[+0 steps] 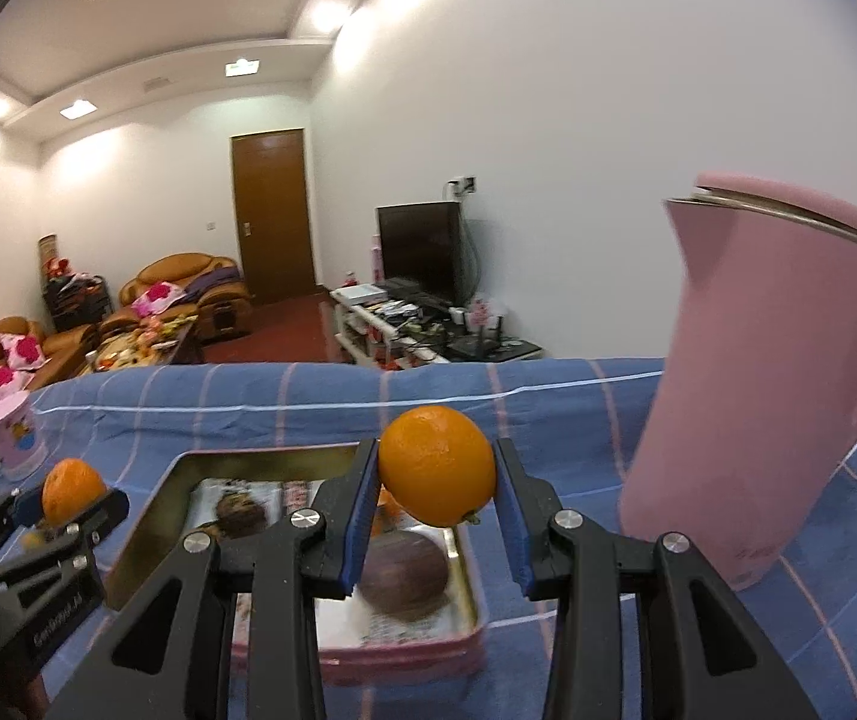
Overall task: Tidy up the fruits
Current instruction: 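Carry both oranges into the tin box and open both grippers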
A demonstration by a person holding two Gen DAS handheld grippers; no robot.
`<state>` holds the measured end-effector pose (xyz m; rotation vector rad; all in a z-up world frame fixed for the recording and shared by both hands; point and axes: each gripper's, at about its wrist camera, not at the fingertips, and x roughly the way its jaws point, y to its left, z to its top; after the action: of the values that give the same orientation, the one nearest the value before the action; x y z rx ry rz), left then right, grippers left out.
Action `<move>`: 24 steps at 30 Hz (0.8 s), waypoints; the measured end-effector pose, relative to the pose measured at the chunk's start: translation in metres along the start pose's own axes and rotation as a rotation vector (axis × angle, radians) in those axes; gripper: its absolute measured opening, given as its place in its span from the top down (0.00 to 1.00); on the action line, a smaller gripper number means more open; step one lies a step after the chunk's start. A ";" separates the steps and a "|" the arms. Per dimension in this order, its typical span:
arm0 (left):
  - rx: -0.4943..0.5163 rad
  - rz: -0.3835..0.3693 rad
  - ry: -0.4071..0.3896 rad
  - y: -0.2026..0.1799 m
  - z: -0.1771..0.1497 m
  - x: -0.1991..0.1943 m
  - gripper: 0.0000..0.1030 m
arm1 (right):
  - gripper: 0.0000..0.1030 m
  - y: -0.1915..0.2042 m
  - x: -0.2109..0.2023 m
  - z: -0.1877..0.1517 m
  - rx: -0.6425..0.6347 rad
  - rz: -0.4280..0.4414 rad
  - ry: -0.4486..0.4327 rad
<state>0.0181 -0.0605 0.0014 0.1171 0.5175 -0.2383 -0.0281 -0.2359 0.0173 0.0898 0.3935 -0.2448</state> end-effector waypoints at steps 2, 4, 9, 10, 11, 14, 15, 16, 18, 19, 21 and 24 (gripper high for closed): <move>0.012 -0.017 0.007 -0.011 0.003 0.004 0.53 | 0.62 -0.004 0.005 0.000 0.014 -0.003 0.011; 0.024 -0.032 0.019 -0.024 0.005 0.008 0.53 | 0.62 -0.008 0.011 0.000 0.026 -0.001 0.029; 0.056 -0.049 0.042 -0.046 0.007 0.017 0.53 | 0.62 -0.009 0.019 0.000 0.017 0.006 0.047; 0.061 -0.051 0.054 -0.050 0.008 0.019 0.53 | 0.62 -0.009 0.021 0.000 0.015 0.010 0.051; 0.061 -0.053 0.062 -0.051 0.008 0.021 0.53 | 0.62 -0.008 0.024 0.000 0.014 0.017 0.058; 0.056 -0.058 0.073 -0.054 0.009 0.024 0.53 | 0.62 -0.006 0.033 0.000 0.003 0.034 0.087; 0.059 -0.060 0.080 -0.055 0.010 0.025 0.53 | 0.62 -0.006 0.036 0.000 0.000 0.042 0.096; 0.062 -0.062 0.089 -0.056 0.010 0.027 0.53 | 0.62 -0.004 0.039 -0.001 -0.003 0.056 0.109; 0.061 -0.067 0.106 -0.056 0.010 0.029 0.53 | 0.62 0.000 0.044 -0.002 -0.017 0.082 0.131; 0.058 -0.069 0.115 -0.056 0.010 0.031 0.53 | 0.62 0.004 0.047 -0.004 -0.033 0.090 0.143; 0.056 -0.072 0.128 -0.056 0.010 0.033 0.53 | 0.62 0.010 0.051 -0.006 -0.054 0.101 0.159; 0.064 -0.072 0.146 -0.058 0.010 0.037 0.53 | 0.62 0.015 0.056 -0.008 -0.065 0.125 0.182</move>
<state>0.0395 -0.1253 -0.0119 0.1794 0.6603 -0.3186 0.0225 -0.2328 -0.0117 0.0725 0.5741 -0.1008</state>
